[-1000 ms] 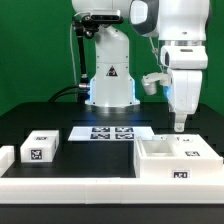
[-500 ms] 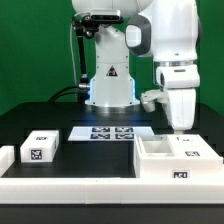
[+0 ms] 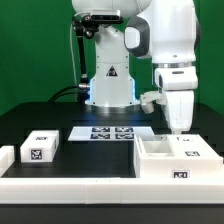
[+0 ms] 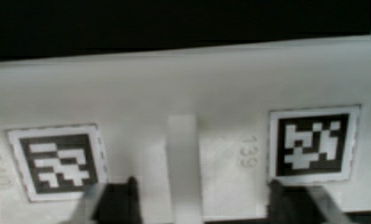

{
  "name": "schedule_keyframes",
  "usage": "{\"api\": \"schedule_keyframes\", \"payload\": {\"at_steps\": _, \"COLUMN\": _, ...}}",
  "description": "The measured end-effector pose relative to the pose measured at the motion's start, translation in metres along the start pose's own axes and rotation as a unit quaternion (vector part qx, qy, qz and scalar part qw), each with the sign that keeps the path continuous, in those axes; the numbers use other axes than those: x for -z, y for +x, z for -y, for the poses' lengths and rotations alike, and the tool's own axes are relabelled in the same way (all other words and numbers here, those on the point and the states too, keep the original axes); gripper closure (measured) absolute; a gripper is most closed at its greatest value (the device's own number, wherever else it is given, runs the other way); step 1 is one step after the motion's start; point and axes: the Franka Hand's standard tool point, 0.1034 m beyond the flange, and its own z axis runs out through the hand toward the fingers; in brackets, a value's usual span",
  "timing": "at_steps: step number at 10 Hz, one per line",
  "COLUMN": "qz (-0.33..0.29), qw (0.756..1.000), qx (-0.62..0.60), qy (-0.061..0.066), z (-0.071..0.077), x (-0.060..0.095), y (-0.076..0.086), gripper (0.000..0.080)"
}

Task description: Assemble cabinet

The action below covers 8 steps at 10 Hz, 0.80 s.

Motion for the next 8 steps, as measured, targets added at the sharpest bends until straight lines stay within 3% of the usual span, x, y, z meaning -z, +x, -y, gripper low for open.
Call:
{"api": "schedule_keyframes", "payload": {"at_steps": 1, "qz": 0.0, "qw": 1.0, "qx": 0.0, "qy": 0.0, "z": 0.0, "x": 0.0, "y": 0.0, "gripper": 0.0608}}
{"api": "schedule_keyframes", "payload": {"at_steps": 2, "qz": 0.0, "qw": 1.0, "qx": 0.0, "qy": 0.0, "z": -0.0004, "x": 0.0002, "y": 0.0001, "gripper": 0.0729}}
{"api": "schedule_keyframes", "payload": {"at_steps": 8, "qz": 0.0, "qw": 1.0, "qx": 0.0, "qy": -0.001, "z": -0.0007, "x": 0.0003, "y": 0.0001, "gripper": 0.0738}}
